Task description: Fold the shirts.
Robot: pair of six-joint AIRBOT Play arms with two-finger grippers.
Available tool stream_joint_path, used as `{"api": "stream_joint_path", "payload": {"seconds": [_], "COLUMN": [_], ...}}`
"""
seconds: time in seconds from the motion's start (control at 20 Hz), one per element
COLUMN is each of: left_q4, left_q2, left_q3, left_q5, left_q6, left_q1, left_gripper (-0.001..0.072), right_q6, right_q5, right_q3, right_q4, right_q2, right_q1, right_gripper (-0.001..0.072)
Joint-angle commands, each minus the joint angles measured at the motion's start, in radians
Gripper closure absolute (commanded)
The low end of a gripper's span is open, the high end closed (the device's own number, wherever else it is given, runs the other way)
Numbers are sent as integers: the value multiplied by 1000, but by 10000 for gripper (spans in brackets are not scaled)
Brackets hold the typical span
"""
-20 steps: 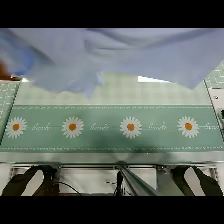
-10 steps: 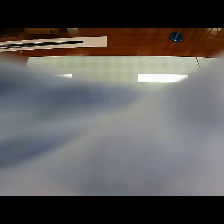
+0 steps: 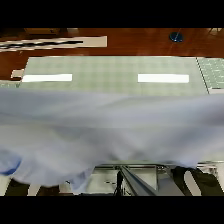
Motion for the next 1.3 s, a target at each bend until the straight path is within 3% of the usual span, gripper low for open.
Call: {"api": "stream_joint_path", "payload": {"seconds": [0.0,0.2,0.45,0.8,1.0,1.25], "left_q4": [-32,-141,-148,-143,-143,-145], "left_q2": [-35,-190,-527,-803,-864,-957], "left_q3": [-265,-482,-493,-493,-493,-493], "left_q5": [18,250,509,853,1039,1122], "left_q6": [48,160,306,381,405,419], "left_q1": [0,-24,-189,-266,-270,-292], "left_gripper": [686,686,685,685,684,683], "right_q6": [-38,-79,-78,-78,-77,-64], "right_q5": [-21,-258,-621,-968,-1085,-1169], "right_q3": [-229,-309,-309,-309,-309,-309], "right_q4": [-175,-169,-136,-69,-68,-61], "right_q2": [-69,-350,-629,-810,-887,-976], "right_q1": [119,126,125,124,125,121], "right_gripper": [691,691,692,692,692,692]}}
